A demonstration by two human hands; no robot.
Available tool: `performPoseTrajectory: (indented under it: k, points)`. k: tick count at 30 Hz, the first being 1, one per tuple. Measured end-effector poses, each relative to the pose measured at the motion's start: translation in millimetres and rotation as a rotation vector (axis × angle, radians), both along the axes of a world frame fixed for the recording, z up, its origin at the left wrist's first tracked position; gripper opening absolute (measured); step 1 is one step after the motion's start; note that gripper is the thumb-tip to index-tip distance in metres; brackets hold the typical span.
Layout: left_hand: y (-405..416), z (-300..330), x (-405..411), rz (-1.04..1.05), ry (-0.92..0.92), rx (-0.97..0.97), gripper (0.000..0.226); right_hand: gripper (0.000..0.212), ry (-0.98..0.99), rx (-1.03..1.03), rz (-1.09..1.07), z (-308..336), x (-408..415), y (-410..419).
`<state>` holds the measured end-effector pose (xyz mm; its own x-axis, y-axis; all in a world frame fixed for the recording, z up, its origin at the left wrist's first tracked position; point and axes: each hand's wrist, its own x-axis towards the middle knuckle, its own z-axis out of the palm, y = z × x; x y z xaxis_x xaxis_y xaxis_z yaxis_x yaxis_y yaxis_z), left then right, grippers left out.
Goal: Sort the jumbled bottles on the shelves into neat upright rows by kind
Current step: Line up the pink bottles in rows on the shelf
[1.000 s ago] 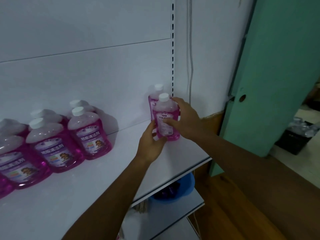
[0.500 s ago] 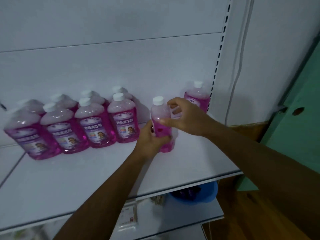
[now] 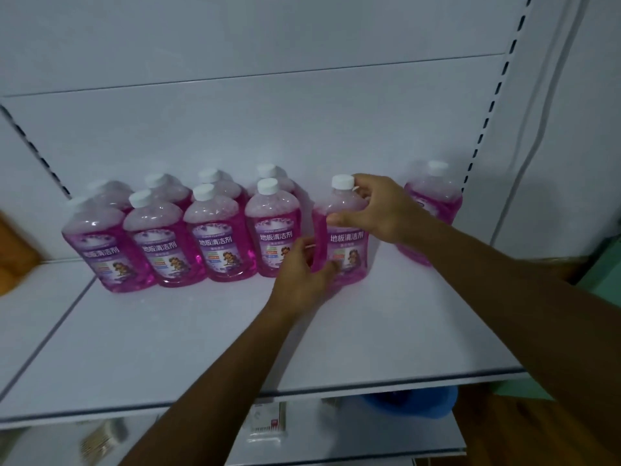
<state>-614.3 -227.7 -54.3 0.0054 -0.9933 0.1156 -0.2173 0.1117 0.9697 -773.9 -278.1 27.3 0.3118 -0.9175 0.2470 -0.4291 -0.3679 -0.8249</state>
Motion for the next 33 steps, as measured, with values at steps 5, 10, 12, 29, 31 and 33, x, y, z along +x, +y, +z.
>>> performPoseTrajectory:
  k: [5,10,12,29,31,33]
  points:
    - [-5.6,-10.5,-5.4,0.075,-0.318,-0.201,0.048,0.064,0.065,-0.158,-0.311,-5.4,21.9,-26.9]
    - [-23.2,3.5,-5.4,-0.026,-0.252,-0.165,0.061,0.057,0.012,-0.165,-0.273,-19.8,36.0,-51.0]
    - [-27.1,7.0,-4.1,-0.027,-0.203,-0.126,0.06,0.052,0.0,-0.202,-0.262,-22.9,40.0,-57.4]
    - [-19.8,5.3,-18.6,-0.1,-0.124,0.052,0.061,0.055,0.753,-0.699,-0.471,-10.5,-3.8,-37.0]
    - [-18.1,7.3,-31.5,-0.121,-0.111,0.095,0.065,0.053,0.845,-0.759,-0.569,-2.2,-26.3,-28.5]
    - [-16.9,8.2,-45.1,-0.153,-0.091,0.136,0.069,0.055,0.906,-0.622,-0.645,3.1,-46.4,-21.4]
